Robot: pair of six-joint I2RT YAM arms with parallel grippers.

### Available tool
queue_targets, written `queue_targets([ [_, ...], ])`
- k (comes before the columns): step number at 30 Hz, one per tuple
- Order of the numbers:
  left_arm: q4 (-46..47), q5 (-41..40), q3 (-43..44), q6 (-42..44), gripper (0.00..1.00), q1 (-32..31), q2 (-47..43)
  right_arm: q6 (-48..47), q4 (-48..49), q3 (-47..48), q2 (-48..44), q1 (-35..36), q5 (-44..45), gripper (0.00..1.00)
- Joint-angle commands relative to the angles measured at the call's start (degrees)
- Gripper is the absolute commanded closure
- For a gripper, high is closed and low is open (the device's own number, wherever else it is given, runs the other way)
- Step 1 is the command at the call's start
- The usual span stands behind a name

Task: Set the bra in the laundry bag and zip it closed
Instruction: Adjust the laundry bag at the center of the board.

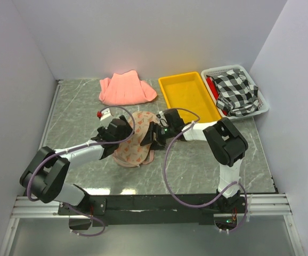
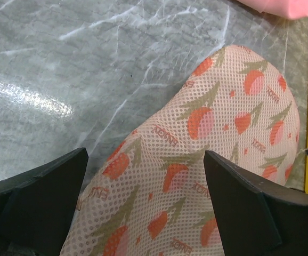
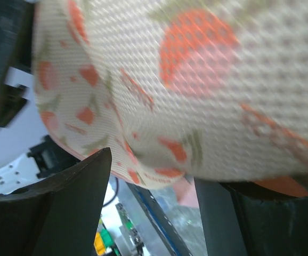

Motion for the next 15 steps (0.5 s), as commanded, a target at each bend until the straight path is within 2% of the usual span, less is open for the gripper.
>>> queue_targets([
  [1, 2.46, 2.17, 0.08, 0.37, 0.03, 0.21, 0.99, 6.63, 9.9, 1.9, 1.56, 1.52, -0.28, 0.3],
  [4, 2.55, 2.61, 0.34, 0.11, 0.04, 0.21, 1.87, 10.77, 16.5, 2.16, 3.93, 1.96, -2.05, 0.3],
  [11, 1.76, 2.08, 0.69, -0.15, 0.04, 0.21, 3.89, 6.22, 8.51, 2.61, 3.15, 2.84, 4.98, 0.31],
  [14, 2.11, 2.17, 0.34, -0.24, 0.04, 0.21, 3.98, 6.13, 8.86, 0.5, 1.3, 2.93, 7.09, 0.37],
  [15, 2.11, 2.17, 0.25, -0.15, 0.05, 0.21, 3.98, 6.3, 8.94, 0.49, 1.74, 3.1, 7.01, 0.42],
])
